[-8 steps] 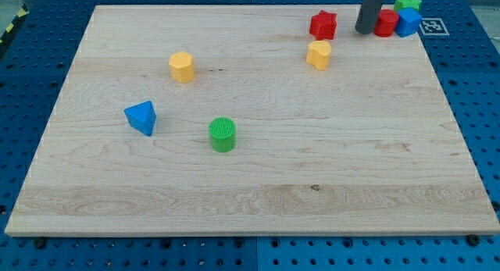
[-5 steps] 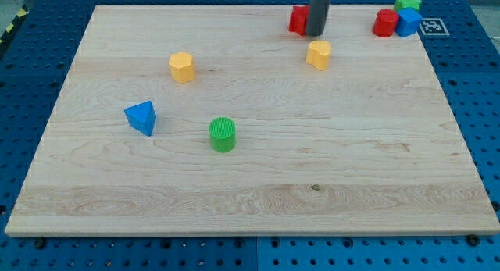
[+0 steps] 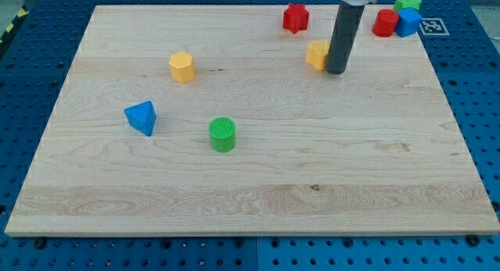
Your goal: Move the yellow heart into the red star
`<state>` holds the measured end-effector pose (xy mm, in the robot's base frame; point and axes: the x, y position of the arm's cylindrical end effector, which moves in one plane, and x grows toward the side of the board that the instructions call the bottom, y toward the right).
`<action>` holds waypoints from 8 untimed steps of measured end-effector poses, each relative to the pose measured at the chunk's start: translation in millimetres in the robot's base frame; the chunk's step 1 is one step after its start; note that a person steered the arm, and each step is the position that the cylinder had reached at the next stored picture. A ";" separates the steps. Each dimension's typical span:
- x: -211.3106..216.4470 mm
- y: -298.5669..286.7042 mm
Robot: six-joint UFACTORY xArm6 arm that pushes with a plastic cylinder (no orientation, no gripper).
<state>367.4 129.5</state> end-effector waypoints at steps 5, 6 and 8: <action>-38.6 -29.3; -54.7 -29.3; -49.4 3.3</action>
